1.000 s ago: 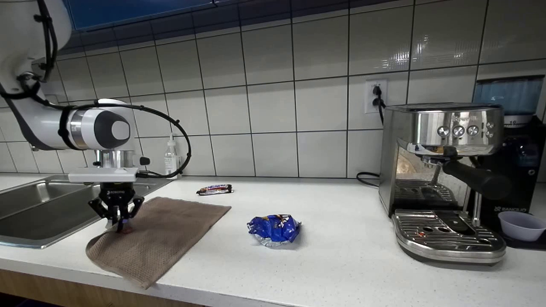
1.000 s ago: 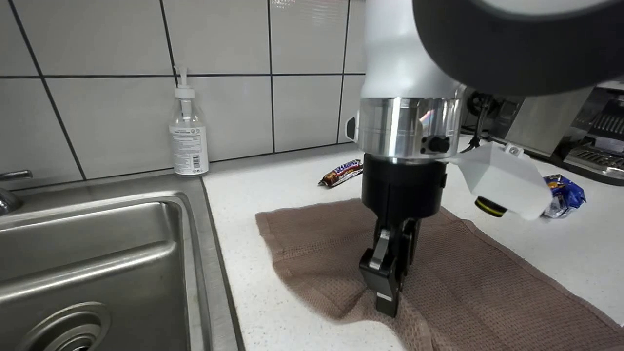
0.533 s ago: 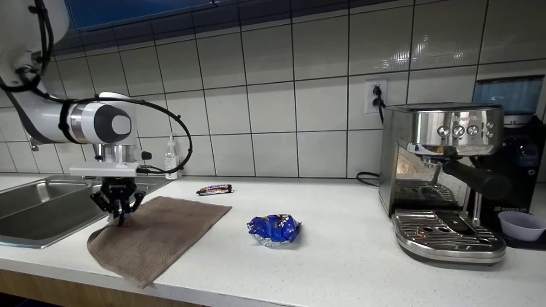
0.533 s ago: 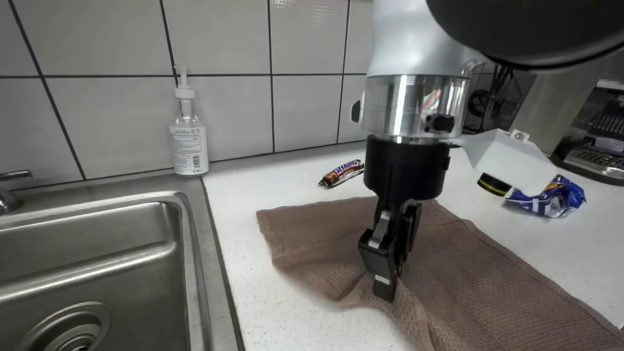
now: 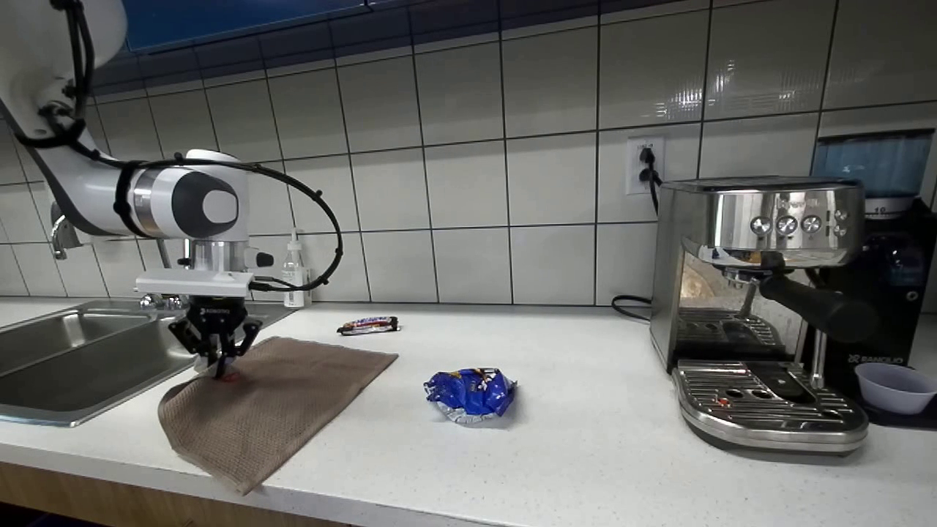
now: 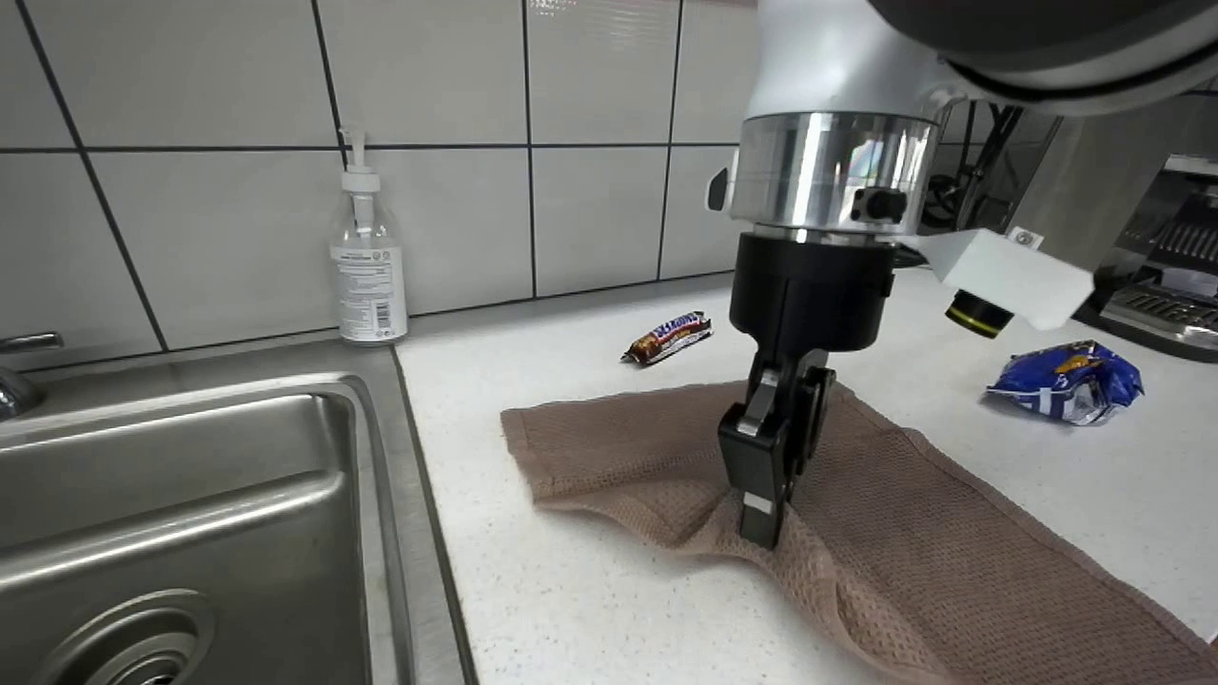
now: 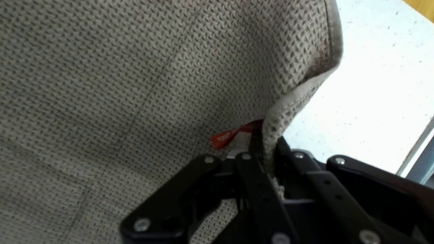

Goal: Fold the towel into a triangle.

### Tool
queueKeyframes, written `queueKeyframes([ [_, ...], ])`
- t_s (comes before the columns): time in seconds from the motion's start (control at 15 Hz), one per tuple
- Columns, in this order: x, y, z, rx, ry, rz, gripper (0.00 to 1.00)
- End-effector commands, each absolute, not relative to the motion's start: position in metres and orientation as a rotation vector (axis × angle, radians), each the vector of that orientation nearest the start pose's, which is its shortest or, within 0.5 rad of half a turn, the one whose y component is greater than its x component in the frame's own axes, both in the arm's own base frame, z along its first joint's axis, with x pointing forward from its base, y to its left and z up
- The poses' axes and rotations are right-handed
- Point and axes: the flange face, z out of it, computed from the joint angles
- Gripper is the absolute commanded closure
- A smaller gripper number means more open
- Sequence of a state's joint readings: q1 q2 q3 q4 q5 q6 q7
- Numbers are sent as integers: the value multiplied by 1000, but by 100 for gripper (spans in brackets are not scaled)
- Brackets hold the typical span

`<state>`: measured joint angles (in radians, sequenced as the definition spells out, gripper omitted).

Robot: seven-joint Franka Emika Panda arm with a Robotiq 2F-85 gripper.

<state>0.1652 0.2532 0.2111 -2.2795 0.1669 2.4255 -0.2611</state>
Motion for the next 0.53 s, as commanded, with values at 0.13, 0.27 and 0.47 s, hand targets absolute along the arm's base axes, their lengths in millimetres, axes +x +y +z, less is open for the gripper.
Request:
queueKeyframes([
  [0.13, 485, 172, 255, -2863, -757, 162, 98],
  [0.27, 487, 165, 258, -2860, -760, 155, 98],
  [0.47, 489, 157, 261, -2857, -763, 147, 98],
])
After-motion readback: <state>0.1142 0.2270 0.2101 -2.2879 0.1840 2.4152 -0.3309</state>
